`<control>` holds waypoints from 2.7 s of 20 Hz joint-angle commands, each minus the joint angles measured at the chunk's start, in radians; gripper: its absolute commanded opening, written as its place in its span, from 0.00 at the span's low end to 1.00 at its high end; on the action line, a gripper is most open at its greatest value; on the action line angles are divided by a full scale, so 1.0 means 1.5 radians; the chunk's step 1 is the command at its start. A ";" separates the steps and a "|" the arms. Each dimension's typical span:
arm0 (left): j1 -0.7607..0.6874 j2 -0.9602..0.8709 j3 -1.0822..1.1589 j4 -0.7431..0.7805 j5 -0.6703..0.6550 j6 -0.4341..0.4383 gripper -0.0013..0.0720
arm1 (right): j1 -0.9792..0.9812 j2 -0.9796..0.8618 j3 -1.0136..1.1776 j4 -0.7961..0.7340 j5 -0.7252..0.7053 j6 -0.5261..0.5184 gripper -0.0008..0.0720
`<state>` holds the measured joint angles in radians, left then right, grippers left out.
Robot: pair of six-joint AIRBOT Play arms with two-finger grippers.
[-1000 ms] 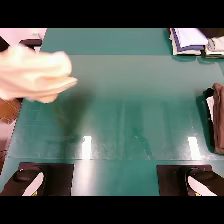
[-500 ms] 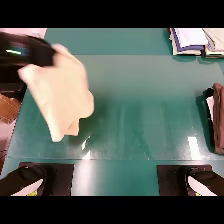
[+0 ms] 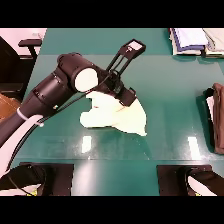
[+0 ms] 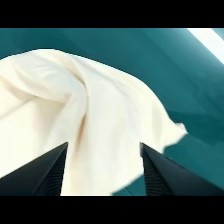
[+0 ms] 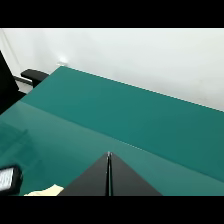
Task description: Fold the shirts.
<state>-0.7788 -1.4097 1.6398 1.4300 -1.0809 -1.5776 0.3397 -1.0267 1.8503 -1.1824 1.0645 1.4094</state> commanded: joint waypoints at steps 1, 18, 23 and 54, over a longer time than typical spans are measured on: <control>0.109 -0.018 0.000 -0.012 0.011 0.008 0.75 | 0.000 0.000 0.001 0.000 0.016 0.000 0.04; 0.432 -0.181 -0.200 -0.362 0.025 0.058 0.75 | 0.000 -0.032 -0.001 0.003 0.065 0.011 0.04; 0.432 -0.196 -0.200 -0.421 0.081 0.080 0.55 | 0.000 -0.070 -0.001 0.003 0.136 0.035 0.04; 0.486 -0.056 -0.039 -0.172 0.037 0.097 0.05 | 0.073 -0.446 -0.444 0.322 -0.131 0.014 0.46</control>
<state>-0.0509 -1.4944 1.5810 1.1706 -1.0203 -1.4315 0.4141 -1.6085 1.0870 -0.7090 0.8913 1.4364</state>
